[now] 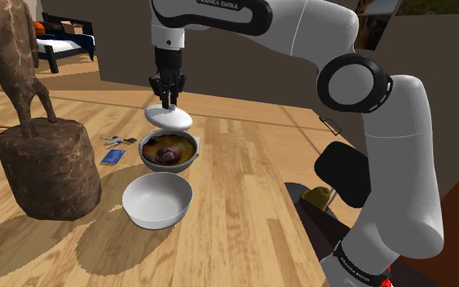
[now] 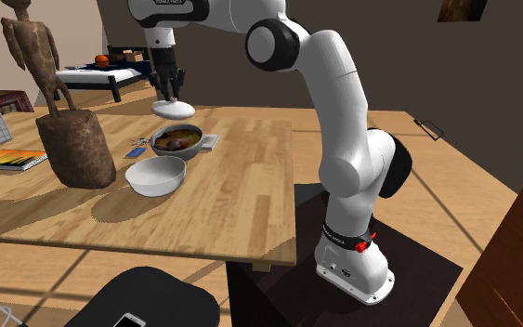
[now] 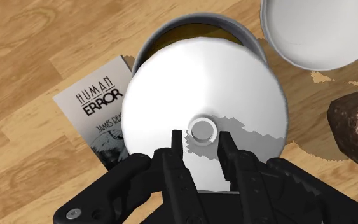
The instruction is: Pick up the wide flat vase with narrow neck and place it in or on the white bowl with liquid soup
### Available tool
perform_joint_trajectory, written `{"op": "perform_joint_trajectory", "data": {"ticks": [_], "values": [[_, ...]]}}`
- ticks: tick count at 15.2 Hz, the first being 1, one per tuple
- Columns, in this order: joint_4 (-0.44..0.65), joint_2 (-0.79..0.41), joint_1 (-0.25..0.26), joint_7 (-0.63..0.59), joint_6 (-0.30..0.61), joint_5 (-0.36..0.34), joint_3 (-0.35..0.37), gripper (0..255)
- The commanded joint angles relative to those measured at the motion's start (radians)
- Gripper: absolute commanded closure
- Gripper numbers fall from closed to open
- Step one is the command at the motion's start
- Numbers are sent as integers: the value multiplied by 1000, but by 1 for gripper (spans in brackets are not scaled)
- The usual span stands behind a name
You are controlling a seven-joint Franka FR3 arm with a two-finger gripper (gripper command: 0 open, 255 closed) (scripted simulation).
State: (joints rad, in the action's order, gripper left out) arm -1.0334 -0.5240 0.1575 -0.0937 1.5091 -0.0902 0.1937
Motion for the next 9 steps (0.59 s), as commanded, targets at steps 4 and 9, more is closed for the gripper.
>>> {"op": "perform_joint_trajectory", "data": {"ticks": [4,9], "values": [[-105,24,-8,-1,82,4,1,255],[-194,38,-15,-2,157,6,0,255]]}}
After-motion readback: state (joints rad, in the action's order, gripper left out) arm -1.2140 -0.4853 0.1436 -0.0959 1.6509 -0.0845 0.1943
